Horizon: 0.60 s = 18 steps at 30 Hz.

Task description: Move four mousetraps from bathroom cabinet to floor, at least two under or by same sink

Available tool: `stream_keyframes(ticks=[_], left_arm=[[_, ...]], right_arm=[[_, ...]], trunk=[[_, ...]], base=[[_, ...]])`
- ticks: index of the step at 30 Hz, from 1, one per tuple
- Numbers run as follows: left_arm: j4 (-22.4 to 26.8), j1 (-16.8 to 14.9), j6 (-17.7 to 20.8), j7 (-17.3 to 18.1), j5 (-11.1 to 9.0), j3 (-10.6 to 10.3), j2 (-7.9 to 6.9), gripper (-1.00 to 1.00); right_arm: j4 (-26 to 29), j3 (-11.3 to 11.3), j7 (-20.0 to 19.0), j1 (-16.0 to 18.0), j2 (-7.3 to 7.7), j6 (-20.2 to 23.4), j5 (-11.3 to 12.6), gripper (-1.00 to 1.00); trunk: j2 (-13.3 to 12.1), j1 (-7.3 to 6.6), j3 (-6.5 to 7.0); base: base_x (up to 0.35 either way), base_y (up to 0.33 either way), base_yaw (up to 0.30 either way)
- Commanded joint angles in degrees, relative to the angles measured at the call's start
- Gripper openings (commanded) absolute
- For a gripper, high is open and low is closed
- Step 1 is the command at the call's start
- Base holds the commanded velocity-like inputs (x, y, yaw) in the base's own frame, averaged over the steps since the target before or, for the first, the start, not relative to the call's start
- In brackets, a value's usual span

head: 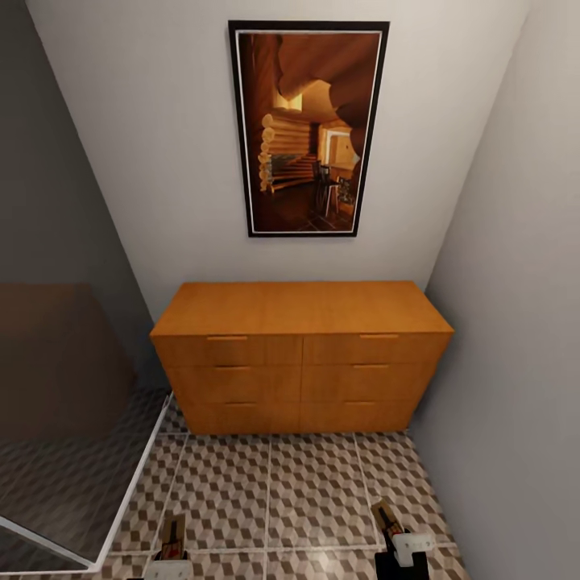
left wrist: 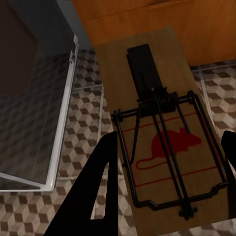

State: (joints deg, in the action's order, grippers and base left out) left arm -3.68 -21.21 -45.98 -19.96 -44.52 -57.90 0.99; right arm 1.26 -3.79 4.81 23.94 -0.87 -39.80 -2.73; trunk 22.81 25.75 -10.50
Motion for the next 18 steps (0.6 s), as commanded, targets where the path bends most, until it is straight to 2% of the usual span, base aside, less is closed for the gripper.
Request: stream_keyframes(ticks=[1, 18], left_arm=[[-0.2, -0.1, -0.1, -0.7, 0.4, -0.4, 0.07, -1.00], [-0.2, -0.1, -0.1, -0.7, 0.4, -0.4, 0.07, -1.00]], right_arm=[[0.0, -0.3, 0.5, 0.1, -0.01, -0.1, -0.2, -1.00], [0.0, -0.3, 0.5, 0.1, 0.00, -0.1, -0.2, -1.00]], trunk=[[0.1, 0.03, -0.01], [0.1, 0.03, 1.60]], base=[[0.000, 0.000, 0.000], [0.000, 0.000, 0.000]])
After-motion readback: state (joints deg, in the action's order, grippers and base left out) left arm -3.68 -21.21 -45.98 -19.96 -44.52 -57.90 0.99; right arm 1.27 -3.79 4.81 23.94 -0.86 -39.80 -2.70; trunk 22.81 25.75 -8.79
